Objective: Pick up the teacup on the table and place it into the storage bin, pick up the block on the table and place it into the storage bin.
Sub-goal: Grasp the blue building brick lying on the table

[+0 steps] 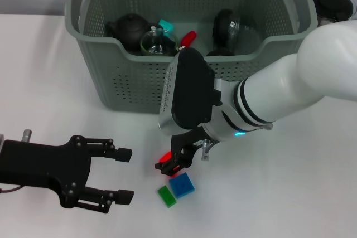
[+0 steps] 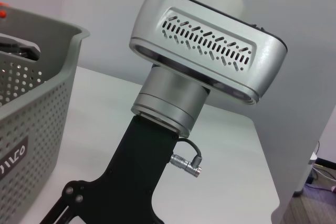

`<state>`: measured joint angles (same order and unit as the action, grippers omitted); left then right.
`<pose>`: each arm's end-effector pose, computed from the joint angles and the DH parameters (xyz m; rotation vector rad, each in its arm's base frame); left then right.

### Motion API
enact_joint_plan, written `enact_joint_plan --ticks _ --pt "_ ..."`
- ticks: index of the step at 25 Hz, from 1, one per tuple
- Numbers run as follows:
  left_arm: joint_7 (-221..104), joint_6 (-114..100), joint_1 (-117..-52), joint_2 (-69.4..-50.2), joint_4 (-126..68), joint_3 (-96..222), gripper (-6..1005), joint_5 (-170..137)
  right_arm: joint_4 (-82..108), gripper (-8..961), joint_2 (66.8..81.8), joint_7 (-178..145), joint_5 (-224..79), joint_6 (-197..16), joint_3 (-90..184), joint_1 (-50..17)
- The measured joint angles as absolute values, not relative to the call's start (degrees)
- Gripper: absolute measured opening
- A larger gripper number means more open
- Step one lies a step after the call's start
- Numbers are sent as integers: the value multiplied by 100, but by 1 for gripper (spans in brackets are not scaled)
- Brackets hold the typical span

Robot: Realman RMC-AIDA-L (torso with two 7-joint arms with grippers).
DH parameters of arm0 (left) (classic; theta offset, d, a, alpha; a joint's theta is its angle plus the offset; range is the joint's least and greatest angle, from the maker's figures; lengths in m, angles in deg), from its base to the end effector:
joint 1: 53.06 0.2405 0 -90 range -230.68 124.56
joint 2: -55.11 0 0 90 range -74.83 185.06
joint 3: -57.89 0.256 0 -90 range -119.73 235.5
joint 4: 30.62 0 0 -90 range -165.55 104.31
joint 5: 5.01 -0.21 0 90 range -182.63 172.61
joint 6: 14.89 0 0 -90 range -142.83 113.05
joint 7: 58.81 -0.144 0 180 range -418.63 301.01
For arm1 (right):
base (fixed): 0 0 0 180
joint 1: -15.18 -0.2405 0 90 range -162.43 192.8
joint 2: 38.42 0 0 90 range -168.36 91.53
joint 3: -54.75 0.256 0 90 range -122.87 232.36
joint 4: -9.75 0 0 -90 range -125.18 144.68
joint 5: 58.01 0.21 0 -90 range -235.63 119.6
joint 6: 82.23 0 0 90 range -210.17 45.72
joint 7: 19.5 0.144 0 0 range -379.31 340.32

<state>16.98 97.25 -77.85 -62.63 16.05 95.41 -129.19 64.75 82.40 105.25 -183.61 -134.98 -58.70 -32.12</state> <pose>-0.2752 0.2650 0.0302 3.0309 0.4702 0.6581 0.1111 0.3432 -0.1495 -2.9536 -0.0219 -0.3322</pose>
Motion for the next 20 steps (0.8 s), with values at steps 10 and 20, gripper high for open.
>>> enact_joint_plan --ticks 10,20 --pt "1695 9726 -7784 -6266 1604 9542 809 -12920 6404 881 8260 10522 -18329 -13390 -5975 -3224" --pt "1695 9726 -7775 -6275 1605 9542 809 -12920 6269 881 8261 10517 -18338 -13390 -5978 -3253"
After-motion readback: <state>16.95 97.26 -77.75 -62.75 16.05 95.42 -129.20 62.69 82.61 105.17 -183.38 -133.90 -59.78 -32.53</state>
